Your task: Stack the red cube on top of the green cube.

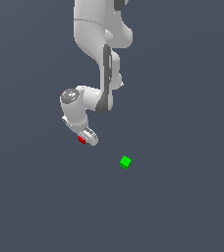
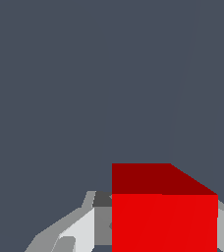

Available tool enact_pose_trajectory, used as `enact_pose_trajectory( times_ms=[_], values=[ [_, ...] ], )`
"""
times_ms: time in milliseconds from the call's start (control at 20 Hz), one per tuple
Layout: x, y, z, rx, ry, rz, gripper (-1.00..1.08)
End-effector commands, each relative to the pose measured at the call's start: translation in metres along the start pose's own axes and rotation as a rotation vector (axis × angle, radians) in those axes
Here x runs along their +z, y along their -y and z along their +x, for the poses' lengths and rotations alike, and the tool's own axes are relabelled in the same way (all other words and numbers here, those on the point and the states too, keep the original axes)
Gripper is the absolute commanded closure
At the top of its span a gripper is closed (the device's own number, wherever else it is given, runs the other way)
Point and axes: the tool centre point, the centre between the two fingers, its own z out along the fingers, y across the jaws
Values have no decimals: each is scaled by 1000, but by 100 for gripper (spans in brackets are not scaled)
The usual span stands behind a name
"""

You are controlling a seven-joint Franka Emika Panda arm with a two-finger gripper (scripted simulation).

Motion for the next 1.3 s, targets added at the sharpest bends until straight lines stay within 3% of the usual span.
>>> enact_pose_trajectory(
  times_ms=[0, 650, 1250],
  values=[
    [-9, 0, 0, 0, -1, 1, 108],
    [-85, -1, 0, 1, -1, 0, 108],
    [-92, 0, 1, 0, -2, 0, 108]
  ],
)
